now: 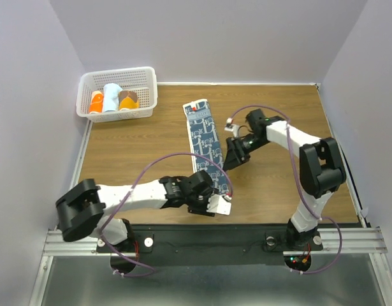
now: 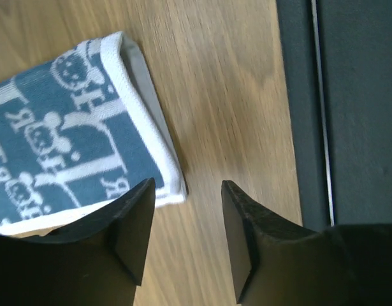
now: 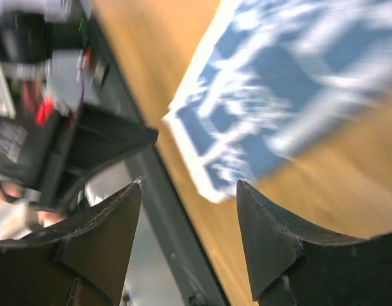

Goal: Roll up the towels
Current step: Fold the towel

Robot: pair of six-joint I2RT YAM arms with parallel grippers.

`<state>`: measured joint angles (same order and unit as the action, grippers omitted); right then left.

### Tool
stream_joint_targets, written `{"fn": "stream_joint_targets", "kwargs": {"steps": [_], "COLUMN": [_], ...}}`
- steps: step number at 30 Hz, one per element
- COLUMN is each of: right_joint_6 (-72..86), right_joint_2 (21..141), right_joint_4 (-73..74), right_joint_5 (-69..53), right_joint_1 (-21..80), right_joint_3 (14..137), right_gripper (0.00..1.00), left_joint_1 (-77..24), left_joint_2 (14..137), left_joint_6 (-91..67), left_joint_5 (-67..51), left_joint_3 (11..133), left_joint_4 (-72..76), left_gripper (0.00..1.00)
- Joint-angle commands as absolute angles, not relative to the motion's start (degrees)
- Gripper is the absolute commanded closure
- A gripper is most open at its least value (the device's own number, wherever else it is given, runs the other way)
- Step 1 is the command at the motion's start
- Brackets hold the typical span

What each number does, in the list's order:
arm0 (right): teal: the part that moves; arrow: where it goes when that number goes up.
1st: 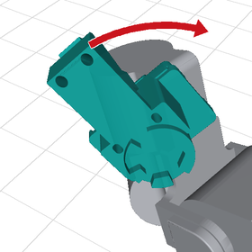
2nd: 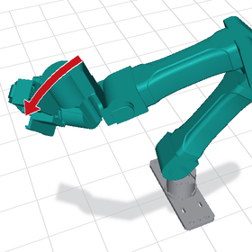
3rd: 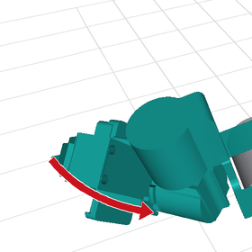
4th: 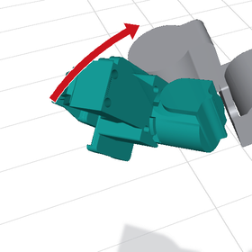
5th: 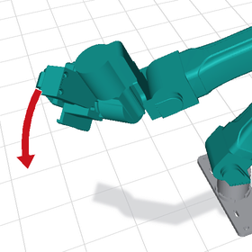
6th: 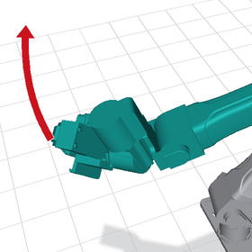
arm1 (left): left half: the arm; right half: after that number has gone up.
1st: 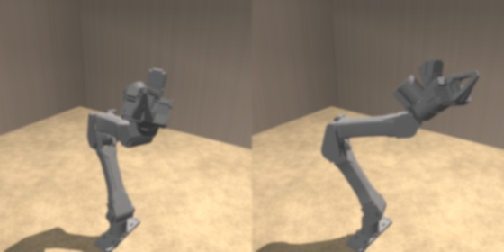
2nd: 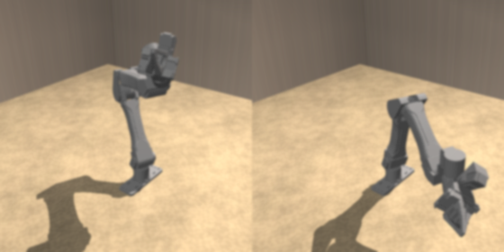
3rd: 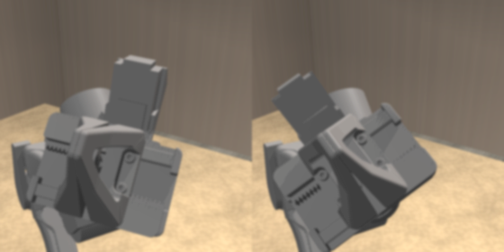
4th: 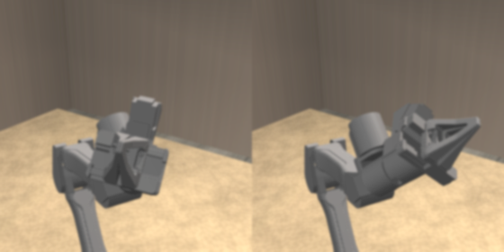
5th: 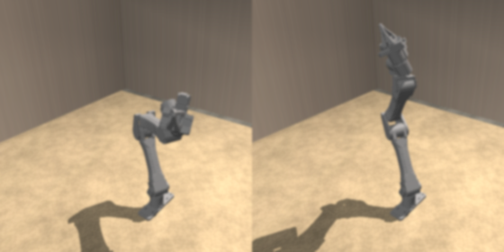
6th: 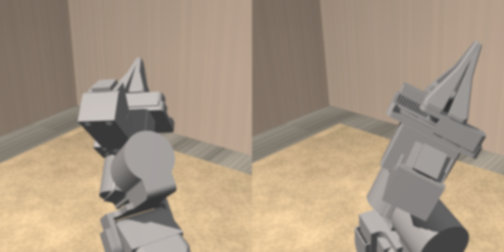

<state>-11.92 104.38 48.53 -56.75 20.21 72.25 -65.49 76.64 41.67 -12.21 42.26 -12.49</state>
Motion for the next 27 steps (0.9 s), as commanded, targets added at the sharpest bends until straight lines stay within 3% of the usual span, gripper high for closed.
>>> {"fn": "stream_joint_targets", "kwargs": {"steps": [1, 15, 21, 27], "right_joint_6": [-9.9, -10.1, -10.0, -9.8], "right_joint_2": [101.2, 95.9, 95.9, 95.8], "right_joint_4": [46.7, 46.1, 46.1, 46.1], "right_joint_5": [-54.1, -51.8, -51.9, -51.8], "right_joint_1": [13.2, 7.1, 6.2, 5.5], "right_joint_3": [74.5, 71.5, 71.5, 71.9], "right_gripper": [0.33, 0.34, 0.35, 0.36], "left_joint_1": [-66.2, -62.8, -56.9, -57.4], "left_joint_2": [81.8, 93.0, 96.3, 96.9], "left_joint_6": [38.7, 38.5, 41.2, 43.1], "left_joint_5": [-10.5, -11.7, -16.1, -16.5], "left_joint_3": [46.9, 46.9, 49.8, 50.2], "left_joint_4": [-7.5, -4.0, -8.3, -10.8], "left_gripper": [0.46, 0.51, 0.64, 0.93]}}
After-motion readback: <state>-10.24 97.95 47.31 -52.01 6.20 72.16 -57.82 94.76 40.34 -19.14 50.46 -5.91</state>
